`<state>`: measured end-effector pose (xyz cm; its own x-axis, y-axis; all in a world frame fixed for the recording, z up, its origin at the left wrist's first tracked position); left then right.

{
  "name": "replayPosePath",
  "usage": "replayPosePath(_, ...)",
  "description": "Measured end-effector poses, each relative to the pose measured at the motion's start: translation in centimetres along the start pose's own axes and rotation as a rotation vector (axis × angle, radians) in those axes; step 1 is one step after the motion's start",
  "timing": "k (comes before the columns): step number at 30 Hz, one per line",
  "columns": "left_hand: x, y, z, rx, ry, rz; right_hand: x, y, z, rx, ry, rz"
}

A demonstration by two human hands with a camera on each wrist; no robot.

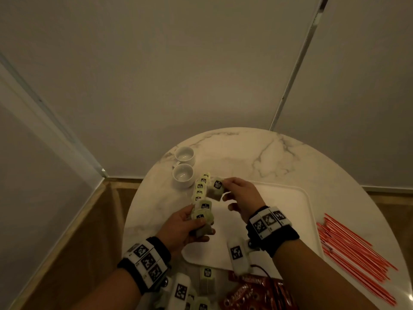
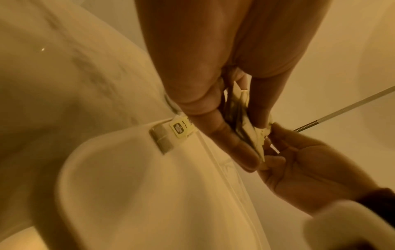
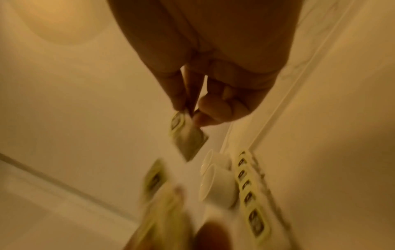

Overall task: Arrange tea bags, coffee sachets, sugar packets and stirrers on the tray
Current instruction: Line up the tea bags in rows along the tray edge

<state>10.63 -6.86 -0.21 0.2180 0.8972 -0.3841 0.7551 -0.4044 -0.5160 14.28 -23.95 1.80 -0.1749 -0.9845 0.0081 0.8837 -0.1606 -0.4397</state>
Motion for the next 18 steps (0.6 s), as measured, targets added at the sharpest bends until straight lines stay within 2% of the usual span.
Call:
replayPosePath(3,0.8,0.6,-0.1,0.009,-0.003,-0.002,1.2,4.1,-0.4,-0.034,-0.056,-0.117)
replayPosePath(9,1.5,0.3,1.0,0.054,-0.001,0.035,0.9,10.7,-2.5,-0.122,-0.455,-0.127)
replayPosePath(13,2.0,-0.1,1.6,0.067,0.006,0.050,0.6,12.9,-2.8,-0.109,-0.695,-0.163)
replayPosePath(18,2.2,0.1,1.8,0.064,0.007,0.053,0.2,13.1,-2.4,-0.055,-0.855,-0.207)
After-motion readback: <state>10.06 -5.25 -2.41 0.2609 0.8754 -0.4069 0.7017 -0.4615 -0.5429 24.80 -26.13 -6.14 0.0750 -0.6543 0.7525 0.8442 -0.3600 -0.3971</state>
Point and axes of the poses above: each hand's wrist, its own y-axis towards the middle knuckle, its own x-axis out of the back of the hand, z = x × y, the point moved 7 cm from there along y, towards the middle knuckle, and after that the axes turned 6 degrees about -y, right-handed, at the moved point
